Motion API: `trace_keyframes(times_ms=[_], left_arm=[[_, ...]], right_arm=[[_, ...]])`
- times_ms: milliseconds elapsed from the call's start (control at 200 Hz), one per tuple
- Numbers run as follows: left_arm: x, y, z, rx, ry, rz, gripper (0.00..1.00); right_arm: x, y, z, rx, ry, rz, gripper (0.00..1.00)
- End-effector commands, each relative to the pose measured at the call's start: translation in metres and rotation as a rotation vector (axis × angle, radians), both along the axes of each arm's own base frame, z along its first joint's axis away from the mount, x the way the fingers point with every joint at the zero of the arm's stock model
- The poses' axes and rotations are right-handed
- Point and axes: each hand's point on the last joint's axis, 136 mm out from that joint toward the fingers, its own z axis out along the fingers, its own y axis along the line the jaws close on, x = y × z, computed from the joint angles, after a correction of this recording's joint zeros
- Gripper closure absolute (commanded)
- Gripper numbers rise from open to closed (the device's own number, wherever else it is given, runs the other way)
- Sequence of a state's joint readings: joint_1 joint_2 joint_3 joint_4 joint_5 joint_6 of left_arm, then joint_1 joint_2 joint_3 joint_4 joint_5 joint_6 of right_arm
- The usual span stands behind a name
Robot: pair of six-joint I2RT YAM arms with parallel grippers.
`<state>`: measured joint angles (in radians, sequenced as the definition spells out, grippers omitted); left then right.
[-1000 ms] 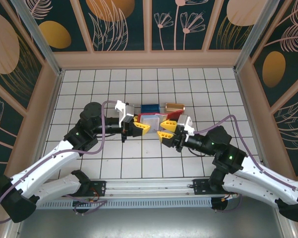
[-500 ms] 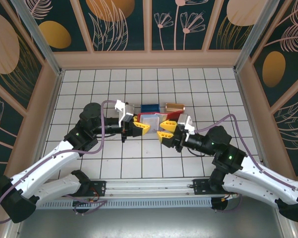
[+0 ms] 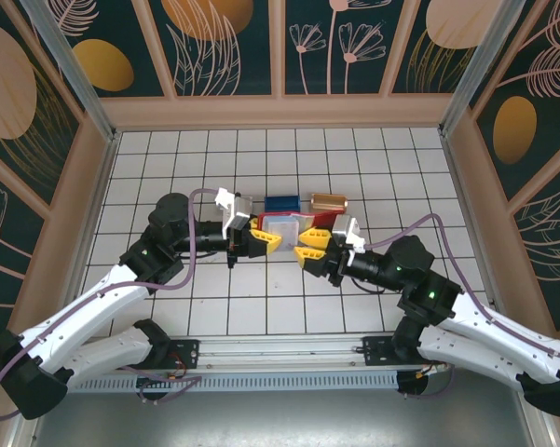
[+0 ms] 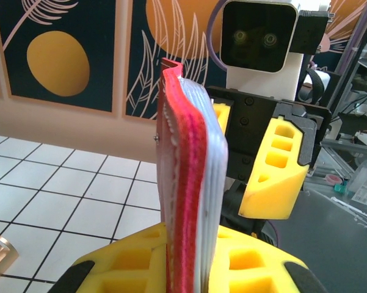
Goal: Take the credit cards out of the card holder
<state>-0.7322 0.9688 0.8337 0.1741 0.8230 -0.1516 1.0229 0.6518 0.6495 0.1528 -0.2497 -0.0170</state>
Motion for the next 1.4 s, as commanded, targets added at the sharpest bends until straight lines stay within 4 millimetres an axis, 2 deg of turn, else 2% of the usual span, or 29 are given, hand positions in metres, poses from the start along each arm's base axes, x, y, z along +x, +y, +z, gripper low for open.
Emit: trace_keyframes(times_ms=[0,190,706,881,1011,1396], left_arm=[[-0.007,0.001,0.017,-0.042,-0.047,-0.029,1.0],[-0.013,-0.002,0.017,-0.033,-0.043,-0.086,1.0],[-0.013,-0.006,0.013,-0.012,-0.03,-0.114,1.0],[-0.014,-0.005,0.009,0.008,-0.034,-0.117,0.97],[-0.014,-0.004,0.009,0.015,-0.043,-0.104,0.93],[-0.014,-0.002,0.014,0.004,-0.064,-0.084,0.92]], right_arm=[[-0.018,0.008,0.006,0.019,-0.009,0.107,0.73],[-0.021,0.013,0.005,0.004,-0.008,0.14,0.74],[-0.025,0.021,0.005,-0.002,0.003,0.185,0.74],[-0.025,0.017,0.005,0.001,0.003,0.171,0.92],[-0.026,0.012,0.006,0.007,0.0,0.158,0.98],[-0.025,-0.001,0.006,-0.002,-0.007,0.113,1.0]])
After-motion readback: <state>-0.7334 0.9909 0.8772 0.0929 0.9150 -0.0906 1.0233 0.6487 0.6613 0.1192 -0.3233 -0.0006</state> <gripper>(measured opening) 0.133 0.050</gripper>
